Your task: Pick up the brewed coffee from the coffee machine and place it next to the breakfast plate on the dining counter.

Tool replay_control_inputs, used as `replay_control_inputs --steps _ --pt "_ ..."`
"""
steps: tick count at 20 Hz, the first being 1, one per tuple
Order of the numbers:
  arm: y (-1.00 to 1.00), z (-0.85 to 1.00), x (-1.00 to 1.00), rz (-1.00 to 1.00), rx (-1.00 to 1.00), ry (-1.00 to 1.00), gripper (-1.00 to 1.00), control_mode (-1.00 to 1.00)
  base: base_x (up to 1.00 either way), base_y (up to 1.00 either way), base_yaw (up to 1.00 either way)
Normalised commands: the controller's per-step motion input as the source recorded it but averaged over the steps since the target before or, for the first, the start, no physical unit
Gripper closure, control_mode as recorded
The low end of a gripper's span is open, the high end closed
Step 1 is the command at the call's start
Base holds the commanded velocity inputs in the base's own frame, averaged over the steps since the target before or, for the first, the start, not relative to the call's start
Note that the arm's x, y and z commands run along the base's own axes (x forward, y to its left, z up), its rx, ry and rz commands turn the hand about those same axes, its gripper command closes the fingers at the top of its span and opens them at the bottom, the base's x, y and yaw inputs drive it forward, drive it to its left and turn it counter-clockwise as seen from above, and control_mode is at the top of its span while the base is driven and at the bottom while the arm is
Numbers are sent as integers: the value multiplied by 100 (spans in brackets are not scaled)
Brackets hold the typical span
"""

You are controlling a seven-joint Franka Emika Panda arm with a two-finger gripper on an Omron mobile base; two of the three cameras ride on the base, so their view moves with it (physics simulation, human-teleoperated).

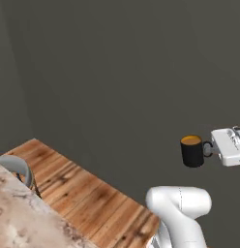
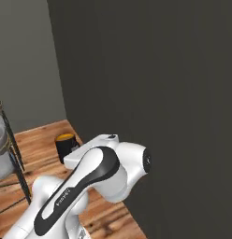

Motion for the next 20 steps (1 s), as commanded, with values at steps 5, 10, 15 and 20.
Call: replay_control_inputs --steps 5,10,15,20 --pt "0 0 0 0 0 0 100 100 100 -22 63" --pt "0 0 0 0 0 0 100 100 100 -23 60" --pt "0 0 0 0 0 0 100 100 100 -24 56" --pt "0 0 0 0 0 0 100 100 100 -24 55"
